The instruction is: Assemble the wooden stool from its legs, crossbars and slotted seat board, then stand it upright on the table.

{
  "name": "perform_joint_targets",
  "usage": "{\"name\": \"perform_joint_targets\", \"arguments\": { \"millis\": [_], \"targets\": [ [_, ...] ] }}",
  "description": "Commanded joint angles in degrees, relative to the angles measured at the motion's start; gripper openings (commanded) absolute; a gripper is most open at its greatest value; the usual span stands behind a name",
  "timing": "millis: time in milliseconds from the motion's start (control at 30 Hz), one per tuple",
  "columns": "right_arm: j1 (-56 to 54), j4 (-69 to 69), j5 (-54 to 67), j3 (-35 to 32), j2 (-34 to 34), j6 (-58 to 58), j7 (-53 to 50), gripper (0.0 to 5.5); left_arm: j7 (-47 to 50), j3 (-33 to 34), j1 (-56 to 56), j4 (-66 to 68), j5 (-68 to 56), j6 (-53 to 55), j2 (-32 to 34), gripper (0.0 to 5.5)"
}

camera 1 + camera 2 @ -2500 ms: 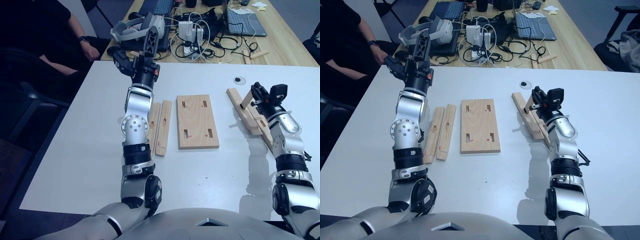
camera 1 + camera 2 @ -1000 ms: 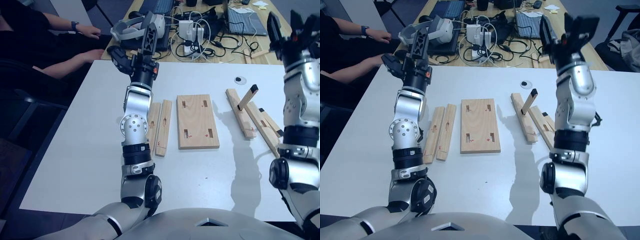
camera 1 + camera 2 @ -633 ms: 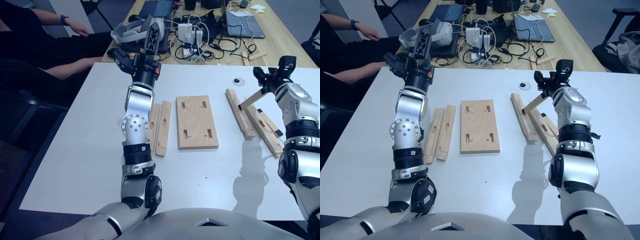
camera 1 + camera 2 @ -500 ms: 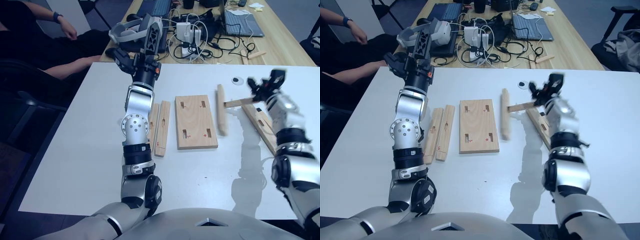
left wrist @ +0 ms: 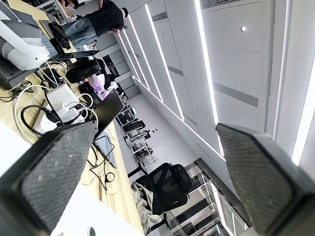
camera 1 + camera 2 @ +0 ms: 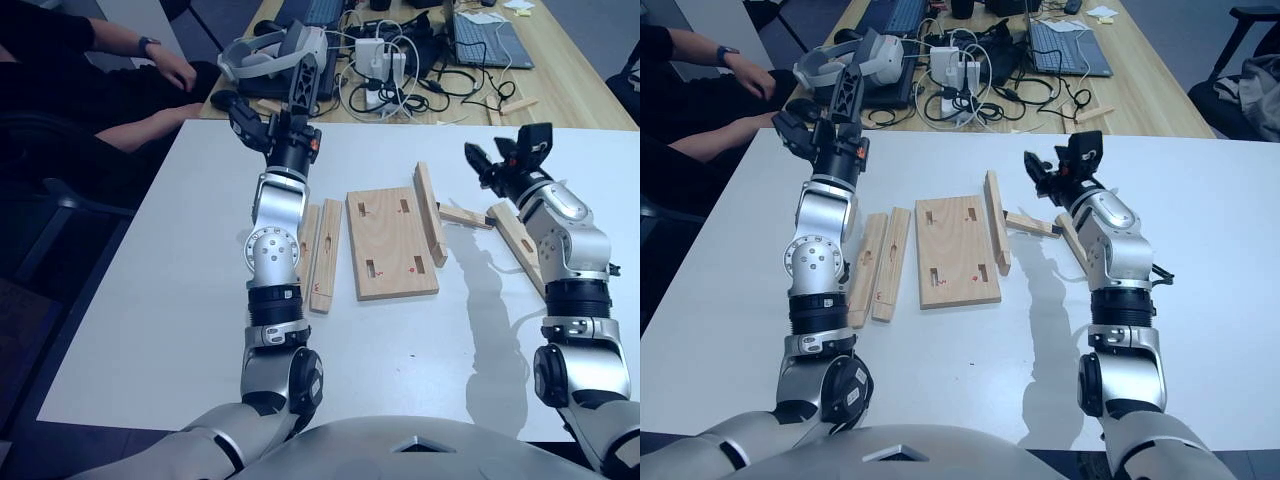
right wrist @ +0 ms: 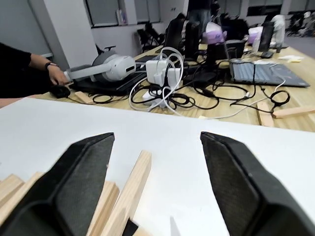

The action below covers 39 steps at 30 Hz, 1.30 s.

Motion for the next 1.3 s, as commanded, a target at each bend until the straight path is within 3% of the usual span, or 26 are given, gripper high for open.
{"name": "perform_joint_targets", "arguments": {
  "millis": [33, 333, 467, 700, 1033, 1300],
  "targets": [
    [3.34, -6.03, 0.25, 3.15, -4.44, 10.26, 3.36, 3.4, 0.15, -0.13, -1.06, -1.32, 0.31, -0.02, -1.35, 4.48],
    [7.73, -12.01, 7.76, 2.01, -6.99, 28.18, 9.13, 4.74, 0.49, -0.14, -1.12, -1.61, 0.28, -0.8, -2.23, 4.48],
    [6.47, -12.28, 7.4, 4.46, -9.48, 31.21, 10.4, 5.38, 0.26, -0.14, -1.66, -0.9, 0.42, -1.96, -2.77, 4.48],
    [-0.8, -3.29, 3.41, 12.92, -13.9, 30.0, 17.39, 5.38, -0.37, 0.09, -2.88, 1.44, 0.7, -5.05, -3.44, 4.48],
    [-4.29, 5.65, 2.26, 15.31, -13.26, 28.73, 23.21, 5.38, -0.81, -0.92, -3.39, 1.78, 0.1, -6.92, -4.56, 4.48],
    [-7.13, 9.28, -2.64, 21.82, -15.91, 25.03, 29.95, 5.38, -0.66, -1.22, -3.31, 1.8, -0.2, -8.18, -4.91, 4.48]
  ]
}}
